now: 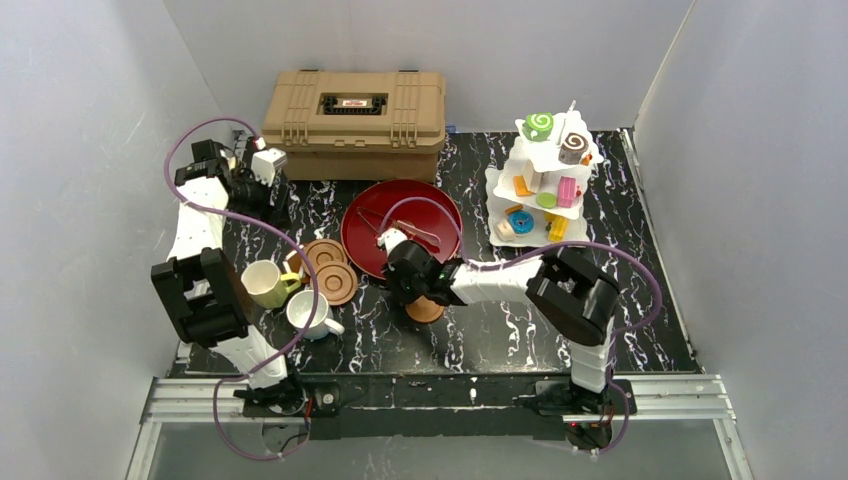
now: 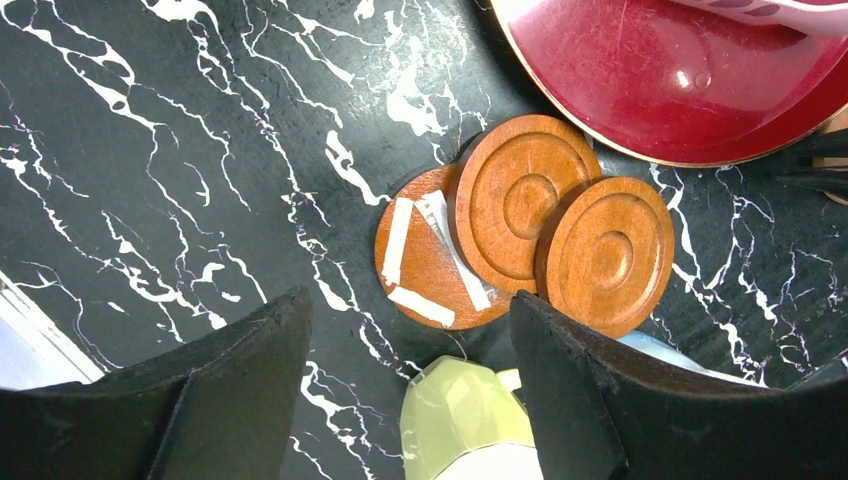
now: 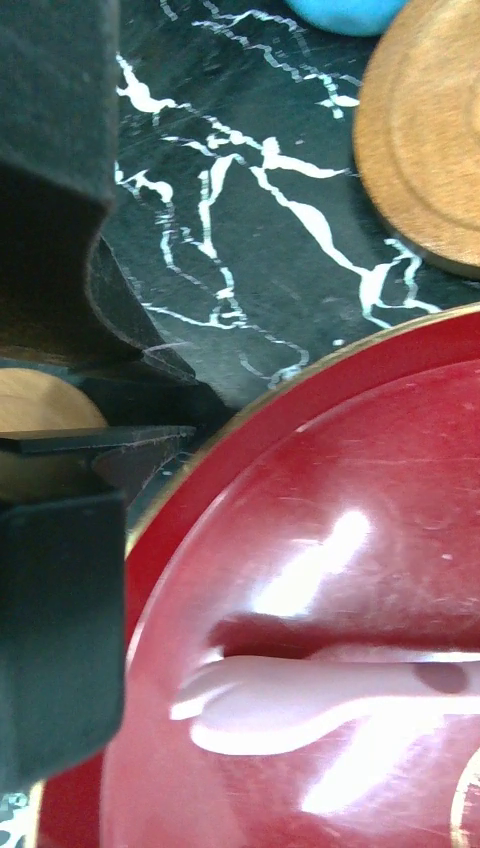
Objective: Serve the afternoon tea
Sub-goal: Move the coaster to the center of the board.
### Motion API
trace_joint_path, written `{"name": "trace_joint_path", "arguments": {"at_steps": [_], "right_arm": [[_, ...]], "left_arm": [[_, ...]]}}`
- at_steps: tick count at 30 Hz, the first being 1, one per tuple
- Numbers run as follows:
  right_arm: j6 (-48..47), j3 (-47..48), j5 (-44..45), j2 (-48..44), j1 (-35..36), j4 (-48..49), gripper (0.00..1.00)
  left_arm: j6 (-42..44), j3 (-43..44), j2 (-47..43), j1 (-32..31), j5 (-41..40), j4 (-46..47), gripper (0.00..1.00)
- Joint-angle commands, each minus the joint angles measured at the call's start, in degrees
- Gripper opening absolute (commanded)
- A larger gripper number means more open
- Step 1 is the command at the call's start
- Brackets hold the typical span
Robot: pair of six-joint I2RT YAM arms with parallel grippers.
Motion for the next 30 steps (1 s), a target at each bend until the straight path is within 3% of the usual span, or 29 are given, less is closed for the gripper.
{"name": "trace_joint_path", "arguments": {"at_steps": [1, 13, 16, 22, 30], "right_arm": [[2.2, -5.2, 3.7, -5.0, 1.9, -1.6, 0.31], [4.4, -13.6, 13.4, -19.6, -0.9, -12.9, 0.28], [0.5, -11.7, 10.6, -22.2, -1.1, -9.7, 0.37], [-5.7, 7.4, 0.4, -11.0, -0.3, -8.7, 0.56], [-10.2, 27.1, -4.3, 8.0, 3.3, -6.5, 0.51]], "left_arm": [[0.3, 0.7, -3.4, 0.4, 0.7, -2.1, 0.70], [1.1, 0.8, -3.7, 0.5, 1.0, -3.2, 0.70], [1.9, 0.4, -3.8, 0.5, 0.8, -3.8, 0.70], [2.3, -0.2, -4.1, 1.0, 0.4, -4.2, 0.71], [2.5, -0.3, -4.1, 1.7, 0.2, -4.3, 0.71]]}}
